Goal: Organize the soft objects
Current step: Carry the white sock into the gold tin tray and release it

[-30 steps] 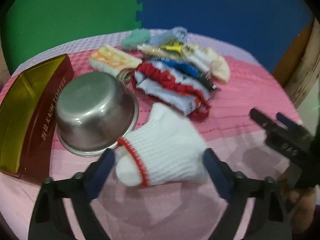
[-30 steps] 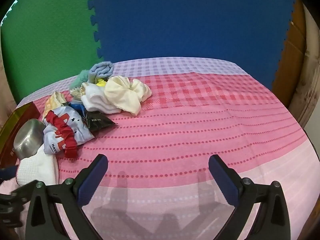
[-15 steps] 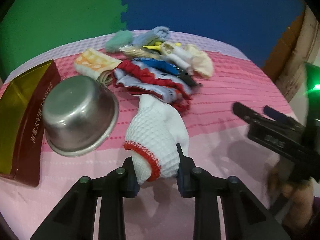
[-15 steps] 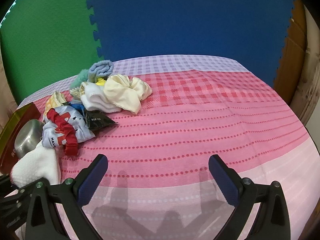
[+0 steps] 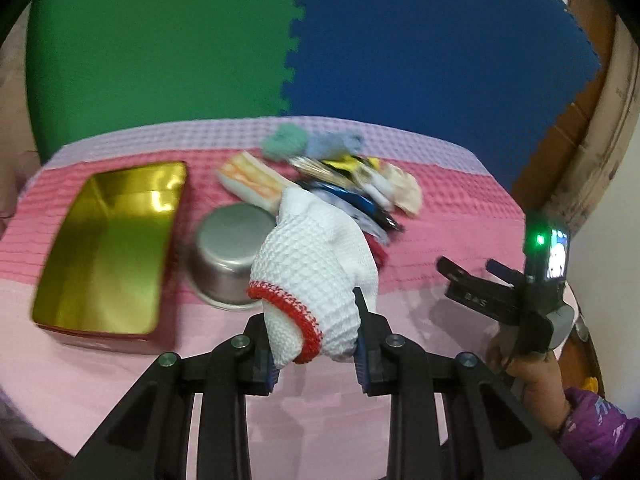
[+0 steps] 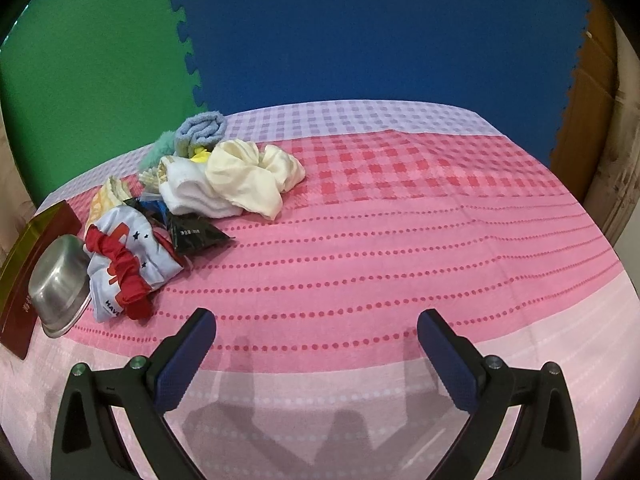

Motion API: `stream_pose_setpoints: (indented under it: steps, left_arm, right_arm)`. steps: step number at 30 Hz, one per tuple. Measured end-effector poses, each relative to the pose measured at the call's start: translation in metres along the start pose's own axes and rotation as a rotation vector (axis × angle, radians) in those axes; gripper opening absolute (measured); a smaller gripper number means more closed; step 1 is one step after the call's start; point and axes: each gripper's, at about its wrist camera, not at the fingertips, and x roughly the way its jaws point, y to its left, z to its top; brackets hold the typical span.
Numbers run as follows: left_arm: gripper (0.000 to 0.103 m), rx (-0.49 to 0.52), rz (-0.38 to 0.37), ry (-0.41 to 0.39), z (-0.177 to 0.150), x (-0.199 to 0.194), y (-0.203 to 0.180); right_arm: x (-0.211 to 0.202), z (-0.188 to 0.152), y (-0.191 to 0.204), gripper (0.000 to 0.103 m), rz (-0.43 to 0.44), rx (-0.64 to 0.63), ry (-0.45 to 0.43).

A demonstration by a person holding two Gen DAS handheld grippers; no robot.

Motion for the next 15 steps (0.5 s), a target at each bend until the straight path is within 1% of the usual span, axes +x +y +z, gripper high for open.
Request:
stream_pose_setpoints:
  steps: [3,5,6,9,13,15]
  left_arm:
    - [0.026,0.009,0.07,-0.024,0.013,-0.009,0.021]
    - [0.026,0.008,0.11,-0.028,0.021,-0.008,0.035]
    - [0.026,0.001,0.14,-0.032,0.026,-0.006,0.048]
    - [0.026,-0.014,0.195,-0.025,0.033,0.003,0.077]
    - [0.026,-0.055,0.235,0.0,0.043,0.02,0.113]
    - [0.026,-0.06,0.242,0.004,0.046,0.027,0.129]
  right_arm:
    - [0.001,0.0,0.002,0.103,0.005,-0.007,0.005]
    - [0.002,0.0,0.004,0.103,0.011,-0.016,0.012]
    - [0.002,0.0,0.005,0.103,0.015,-0.02,0.015]
    - [0.001,-0.001,0.006,0.103,0.034,-0.032,0.016]
    - [0.0,-0.001,0.007,0.103,0.052,-0.036,0.012]
    - [-0.002,-0.001,0.009,0.103,0.058,-0.044,0.016]
